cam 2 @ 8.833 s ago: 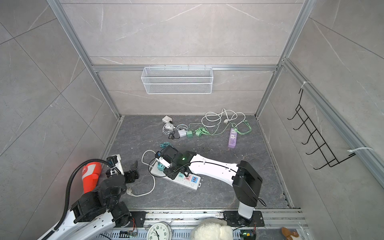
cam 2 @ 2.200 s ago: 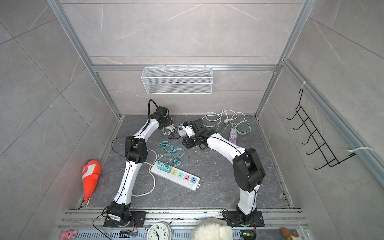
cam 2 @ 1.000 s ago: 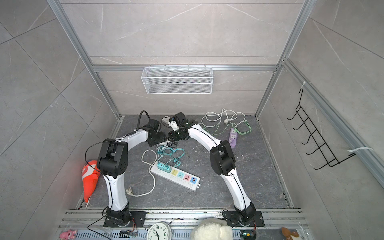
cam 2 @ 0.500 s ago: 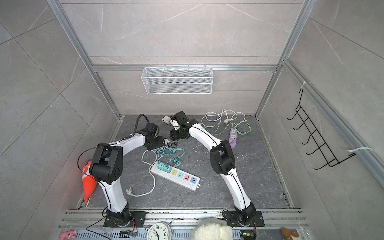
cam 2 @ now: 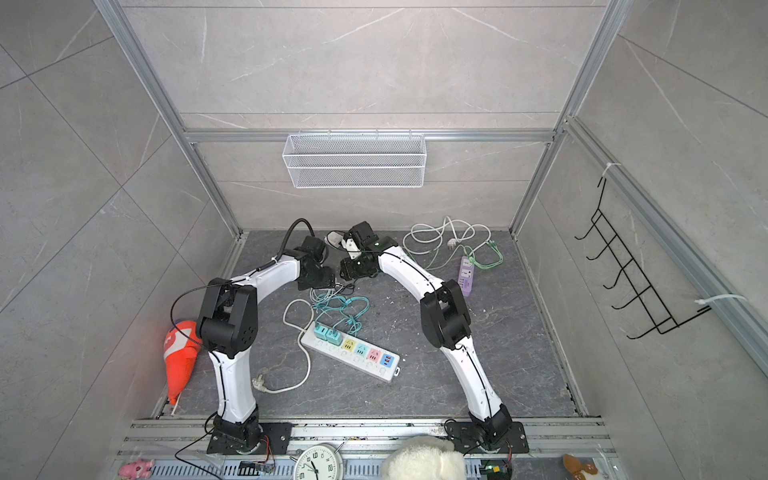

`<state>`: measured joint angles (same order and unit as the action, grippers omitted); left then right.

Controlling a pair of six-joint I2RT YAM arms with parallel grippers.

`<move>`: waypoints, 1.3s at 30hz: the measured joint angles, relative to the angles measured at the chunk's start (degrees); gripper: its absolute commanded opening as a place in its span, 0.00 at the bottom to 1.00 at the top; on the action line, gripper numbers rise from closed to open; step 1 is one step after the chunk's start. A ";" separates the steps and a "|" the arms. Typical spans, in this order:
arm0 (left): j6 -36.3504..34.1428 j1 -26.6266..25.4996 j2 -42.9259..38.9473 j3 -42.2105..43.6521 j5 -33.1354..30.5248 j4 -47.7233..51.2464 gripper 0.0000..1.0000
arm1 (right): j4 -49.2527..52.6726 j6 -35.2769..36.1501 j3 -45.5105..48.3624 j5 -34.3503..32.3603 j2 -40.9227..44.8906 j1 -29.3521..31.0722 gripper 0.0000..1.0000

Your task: Insert the plug

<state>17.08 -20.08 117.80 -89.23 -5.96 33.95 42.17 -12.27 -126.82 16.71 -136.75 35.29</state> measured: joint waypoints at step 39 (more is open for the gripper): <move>-0.57 -3.48 12.92 -17.40 -8.37 16.90 0.70 | -5.31 0.02 10.75 1.07 4.20 -2.43 0.52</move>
<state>16.51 -23.55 130.72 -106.63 -14.33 50.85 36.86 -12.25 -116.07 17.78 -132.55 32.86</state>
